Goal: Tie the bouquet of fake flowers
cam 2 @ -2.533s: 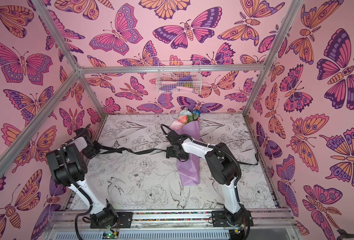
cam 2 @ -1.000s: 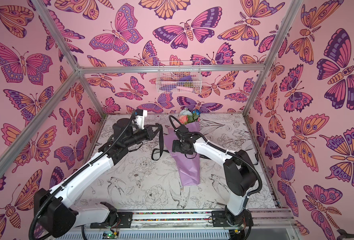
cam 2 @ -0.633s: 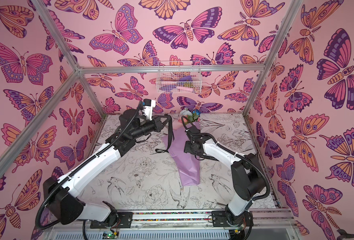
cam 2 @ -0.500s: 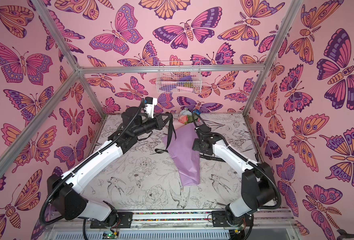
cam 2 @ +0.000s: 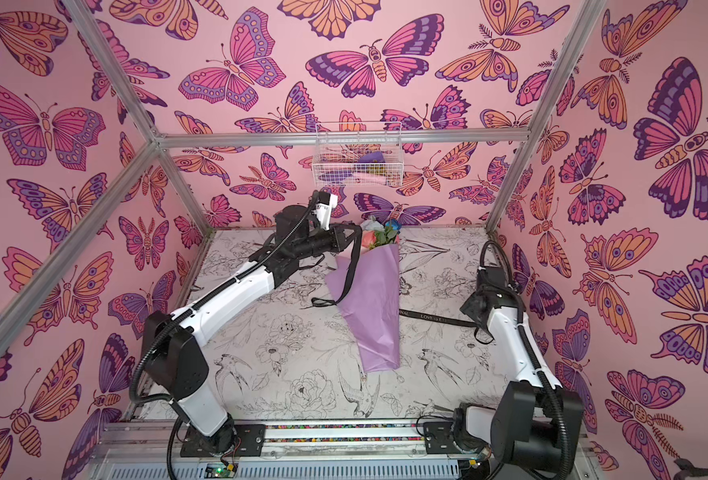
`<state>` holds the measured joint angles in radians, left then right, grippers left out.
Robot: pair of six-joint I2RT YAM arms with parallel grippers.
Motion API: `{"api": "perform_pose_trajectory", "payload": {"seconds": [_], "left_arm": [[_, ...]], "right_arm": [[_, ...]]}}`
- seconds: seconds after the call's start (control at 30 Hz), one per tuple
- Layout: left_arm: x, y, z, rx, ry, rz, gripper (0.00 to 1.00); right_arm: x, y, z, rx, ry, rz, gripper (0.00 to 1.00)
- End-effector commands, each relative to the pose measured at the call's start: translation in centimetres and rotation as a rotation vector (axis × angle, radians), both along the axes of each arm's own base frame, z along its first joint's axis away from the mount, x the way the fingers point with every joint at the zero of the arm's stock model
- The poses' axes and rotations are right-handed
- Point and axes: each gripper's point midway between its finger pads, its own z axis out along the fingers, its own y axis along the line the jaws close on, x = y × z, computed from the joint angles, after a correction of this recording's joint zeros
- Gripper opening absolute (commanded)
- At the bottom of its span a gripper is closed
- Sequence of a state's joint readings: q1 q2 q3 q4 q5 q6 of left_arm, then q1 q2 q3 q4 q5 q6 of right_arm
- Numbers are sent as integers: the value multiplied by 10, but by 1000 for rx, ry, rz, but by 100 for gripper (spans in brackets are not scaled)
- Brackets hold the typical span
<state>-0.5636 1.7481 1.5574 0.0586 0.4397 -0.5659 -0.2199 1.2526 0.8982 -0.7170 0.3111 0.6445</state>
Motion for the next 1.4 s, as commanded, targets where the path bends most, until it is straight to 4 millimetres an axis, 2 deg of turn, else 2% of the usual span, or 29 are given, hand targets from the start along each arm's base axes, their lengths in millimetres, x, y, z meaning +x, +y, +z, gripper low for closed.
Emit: {"api": "perform_pose_trajectory", "payload": {"seconds": [0.0,0.27,0.4,0.43,0.5,0.6,0.7,0.77,0.83,0.9,0.93,1.1,1.2,1.23,1.37], "left_arm": [[-1,-8,18,-42,-44,-40,0],[-1,-8,18,-34,-58,-39,0],[0,-5,14,-24,-57,-28,0],[0,-4,13,-20,-57,-22,0],[0,-2,13,-17,-62,-16,0],[0,1,13,-14,-63,-8,0],[0,4,14,-13,-66,2,0],[0,7,14,-12,-65,11,0],[-1,12,16,-11,-69,22,0],[-2,16,17,-8,-70,35,0],[-3,19,17,-6,-73,43,0],[-8,29,21,1,-89,76,0],[-12,35,22,0,-86,92,0],[-14,37,23,-2,-86,97,0],[-24,44,26,-10,-85,105,0]], "right_arm": [[-6,-23,-13,-1,23,-51,96],[-2,-53,-56,68,84,-142,94],[15,-57,-70,125,69,-140,92],[20,-57,-80,149,86,-133,90],[29,-56,-88,173,87,-121,88],[40,-60,-98,189,92,-118,82],[46,-64,-107,197,108,-120,66],[48,-68,-112,197,121,-125,48],[52,-70,-112,202,134,-112,19],[60,-72,-103,195,124,-83,1],[63,-73,-95,182,108,-69,0],[78,-78,-26,74,-10,-8,0],[86,-72,17,8,-77,30,0],[87,-70,40,-21,-122,42,0],[92,-59,92,-78,-236,88,0]]}}
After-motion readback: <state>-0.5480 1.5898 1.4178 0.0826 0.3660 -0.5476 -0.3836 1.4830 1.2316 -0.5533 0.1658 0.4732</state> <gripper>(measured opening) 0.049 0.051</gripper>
